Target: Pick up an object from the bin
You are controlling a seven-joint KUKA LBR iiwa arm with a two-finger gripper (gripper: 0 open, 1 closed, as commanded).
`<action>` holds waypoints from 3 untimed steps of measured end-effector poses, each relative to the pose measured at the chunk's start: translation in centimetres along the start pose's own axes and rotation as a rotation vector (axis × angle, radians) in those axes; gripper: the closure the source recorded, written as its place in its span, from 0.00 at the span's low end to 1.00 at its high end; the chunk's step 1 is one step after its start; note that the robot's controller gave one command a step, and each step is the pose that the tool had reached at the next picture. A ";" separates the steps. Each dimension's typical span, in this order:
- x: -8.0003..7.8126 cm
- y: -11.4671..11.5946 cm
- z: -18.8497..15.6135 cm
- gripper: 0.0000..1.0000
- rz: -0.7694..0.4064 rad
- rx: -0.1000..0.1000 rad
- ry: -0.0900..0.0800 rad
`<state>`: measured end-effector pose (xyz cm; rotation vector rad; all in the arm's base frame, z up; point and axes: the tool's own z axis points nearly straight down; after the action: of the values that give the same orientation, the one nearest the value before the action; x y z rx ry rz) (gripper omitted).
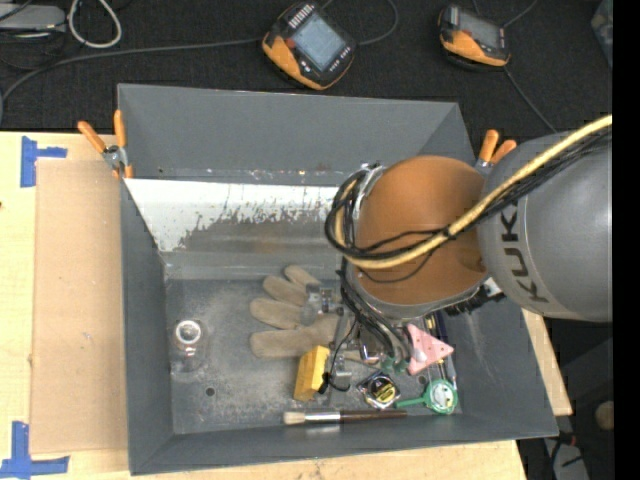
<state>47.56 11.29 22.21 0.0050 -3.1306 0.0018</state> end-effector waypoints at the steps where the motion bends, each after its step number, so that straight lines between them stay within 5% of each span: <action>1: -0.2 -0.1 -0.4 0.00 0.005 -0.001 -0.009; 2: -5.6 -0.3 9.9 0.00 0.256 -0.003 -0.007; 3: -9.0 -0.6 8.0 0.00 -0.192 -0.001 -0.013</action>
Offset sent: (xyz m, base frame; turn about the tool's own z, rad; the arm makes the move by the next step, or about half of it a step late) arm 0.0792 -0.0041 -0.1521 0.3770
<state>56.43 10.66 14.11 0.3059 -3.1290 -0.0020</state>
